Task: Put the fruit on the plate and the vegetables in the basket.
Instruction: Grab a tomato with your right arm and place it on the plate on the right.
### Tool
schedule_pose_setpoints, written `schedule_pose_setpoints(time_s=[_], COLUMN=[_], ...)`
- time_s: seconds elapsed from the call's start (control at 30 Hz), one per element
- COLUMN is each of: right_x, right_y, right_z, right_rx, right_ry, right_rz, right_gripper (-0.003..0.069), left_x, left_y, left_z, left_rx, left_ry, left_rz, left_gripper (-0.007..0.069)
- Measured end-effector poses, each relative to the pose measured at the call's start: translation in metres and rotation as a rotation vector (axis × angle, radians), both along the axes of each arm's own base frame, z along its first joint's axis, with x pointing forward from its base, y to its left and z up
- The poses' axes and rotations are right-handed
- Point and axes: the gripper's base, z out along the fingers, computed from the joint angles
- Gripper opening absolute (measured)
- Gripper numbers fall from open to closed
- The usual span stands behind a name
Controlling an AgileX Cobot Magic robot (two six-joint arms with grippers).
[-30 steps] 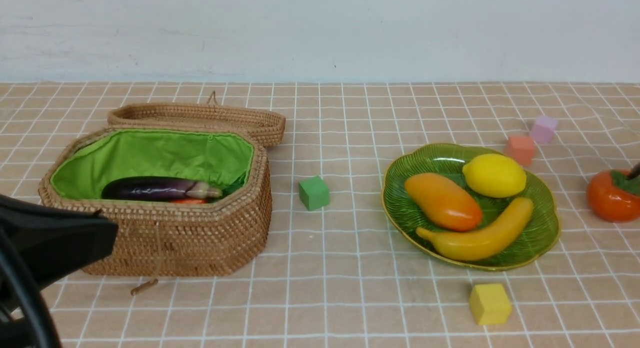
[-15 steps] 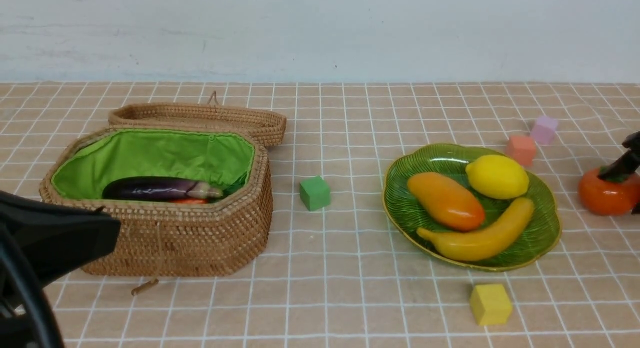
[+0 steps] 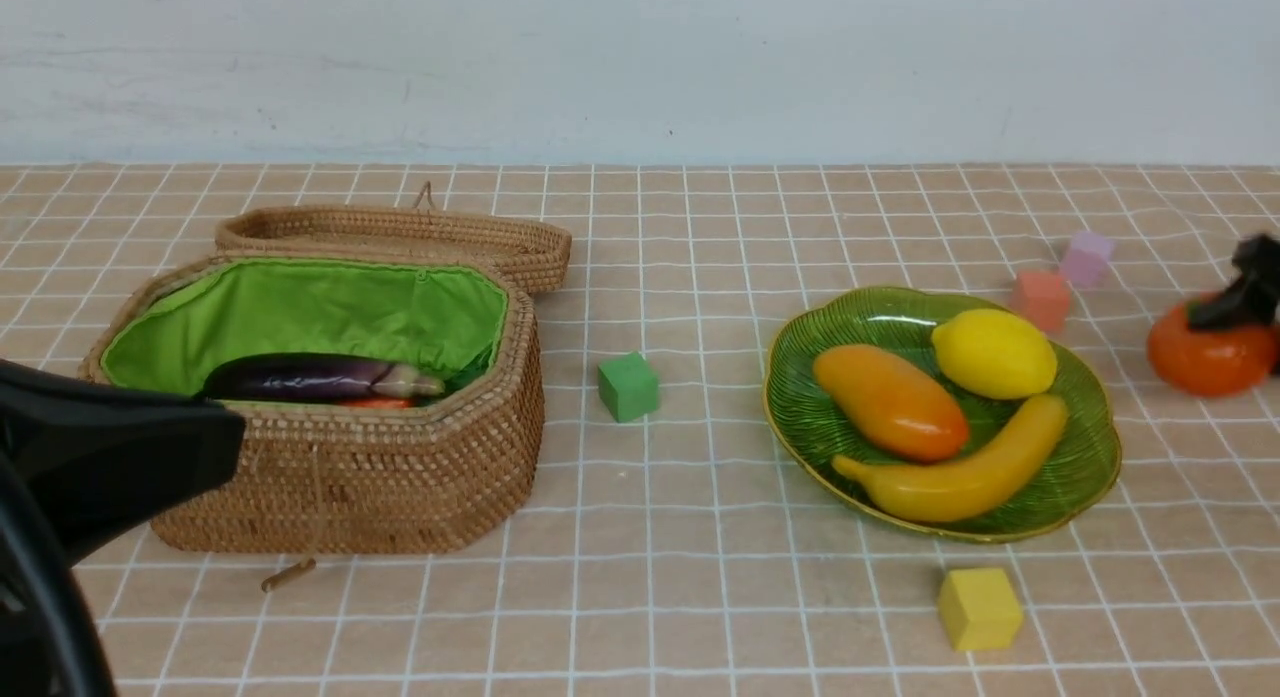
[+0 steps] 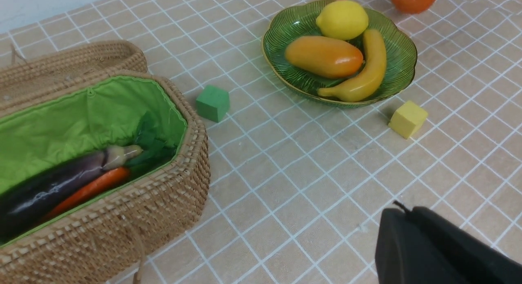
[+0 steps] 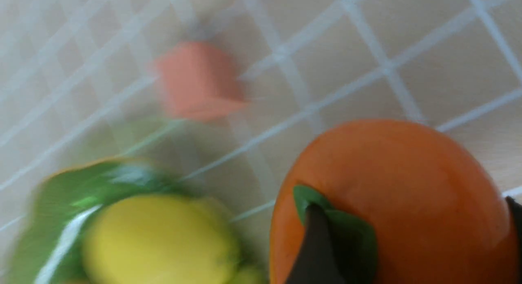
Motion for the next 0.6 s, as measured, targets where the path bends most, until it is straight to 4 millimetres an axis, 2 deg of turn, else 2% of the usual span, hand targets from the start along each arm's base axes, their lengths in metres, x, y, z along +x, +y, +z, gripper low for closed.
schedule_pose_setpoints(time_s=[0.03, 0.1, 0.17, 0.27, 0.33, 0.5, 0.6], right_x=[-0.001, 0.000, 0.004, 0.012, 0.017, 0.025, 0.026], right_y=[0.030, 0.064, 0.094, 0.141, 0.156, 0.177, 0.189], right_z=[0.025, 0.038, 0.039, 0.030, 0.025, 0.017, 0.010], right_rx=[-0.023, -0.040, -0.060, -0.109, -0.156, -0.275, -0.336], right_ry=[-0.049, -0.085, -0.103, -0.129, -0.159, -0.232, -0.249], right_rz=[0.106, 0.221, 0.313, 0.419, 0.435, 0.493, 0.558], right_gripper=[0.0518, 0.0518, 0.0518, 0.0518, 0.0518, 0.0521, 0.0578], left_x=[0.000, 0.000, 0.000, 0.000, 0.000, 0.000, 0.000], left_y=[0.000, 0.000, 0.000, 0.000, 0.000, 0.000, 0.001], left_z=[0.000, 0.000, 0.000, 0.000, 0.000, 0.000, -0.001], left_rx=[0.001, 0.001, 0.001, 0.002, 0.004, 0.006, 0.013], left_ry=[-0.001, -0.004, -0.004, -0.005, -0.005, -0.003, 0.005], left_rz=[0.000, 0.001, 0.001, 0.002, 0.002, 0.002, 0.003], left_gripper=[0.0006, 0.0006, 0.0006, 0.0006, 0.0006, 0.0006, 0.0006])
